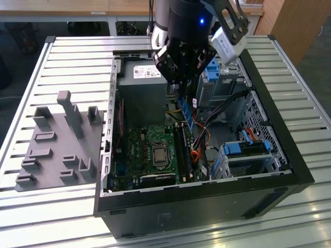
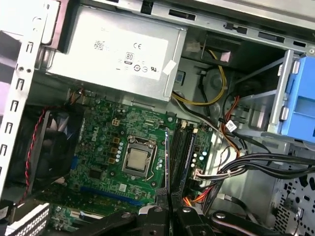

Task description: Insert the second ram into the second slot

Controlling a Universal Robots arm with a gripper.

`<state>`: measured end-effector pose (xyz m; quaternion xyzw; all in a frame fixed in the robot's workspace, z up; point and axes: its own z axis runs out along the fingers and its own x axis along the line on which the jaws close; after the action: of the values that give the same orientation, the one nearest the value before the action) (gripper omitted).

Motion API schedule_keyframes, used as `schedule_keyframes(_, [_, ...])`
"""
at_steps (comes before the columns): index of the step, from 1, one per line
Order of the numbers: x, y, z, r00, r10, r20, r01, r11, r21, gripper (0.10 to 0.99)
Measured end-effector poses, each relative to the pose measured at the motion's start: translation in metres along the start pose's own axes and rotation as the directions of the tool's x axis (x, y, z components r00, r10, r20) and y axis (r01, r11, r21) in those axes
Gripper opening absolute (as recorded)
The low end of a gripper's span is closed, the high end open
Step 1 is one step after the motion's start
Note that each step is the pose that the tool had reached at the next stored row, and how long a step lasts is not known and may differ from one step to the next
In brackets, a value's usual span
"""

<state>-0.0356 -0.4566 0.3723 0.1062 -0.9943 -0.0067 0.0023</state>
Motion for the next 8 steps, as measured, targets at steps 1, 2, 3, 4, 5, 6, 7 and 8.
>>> schedule_keyframes(1, [0.0, 0.0, 0.0, 1.0, 0.009, 0.0001, -0.009, 1.0, 0.0, 0.137])
schedule_keyframes(2, [0.0, 0.0, 0.0, 0.9998, 0.018, 0.0002, -0.018, 0.9998, 0.0, 0.137])
schedule_keyframes(3, [0.0, 0.0, 0.0001, 0.9996, 0.029, 0.0003, -0.029, 0.9996, 0.001, 0.137])
schedule_keyframes(4, [0.0, 0.0, 0.0001, 0.9992, 0.039, 0.0003, -0.039, 0.9992, 0.001, 0.137])
schedule_keyframes(5, [0.0, 0.0, 0.0002, 0.9987, 0.05, 0.0004, -0.05, 0.9987, 0.001, 0.137])
schedule_keyframes(6, [0.0, 0.0, 0.0002, 0.9981, 0.061, 0.0005, -0.061, 0.9981, 0.002, 0.137])
schedule_keyframes(7, [0.0, 0.0, 0.0003, 0.9974, 0.073, 0.0006, -0.073, 0.9974, 0.002, 0.137])
schedule_keyframes(8, [0.0, 0.0, 0.0003, 0.9965, 0.084, 0.0007, -0.084, 0.9965, 0.003, 0.137])
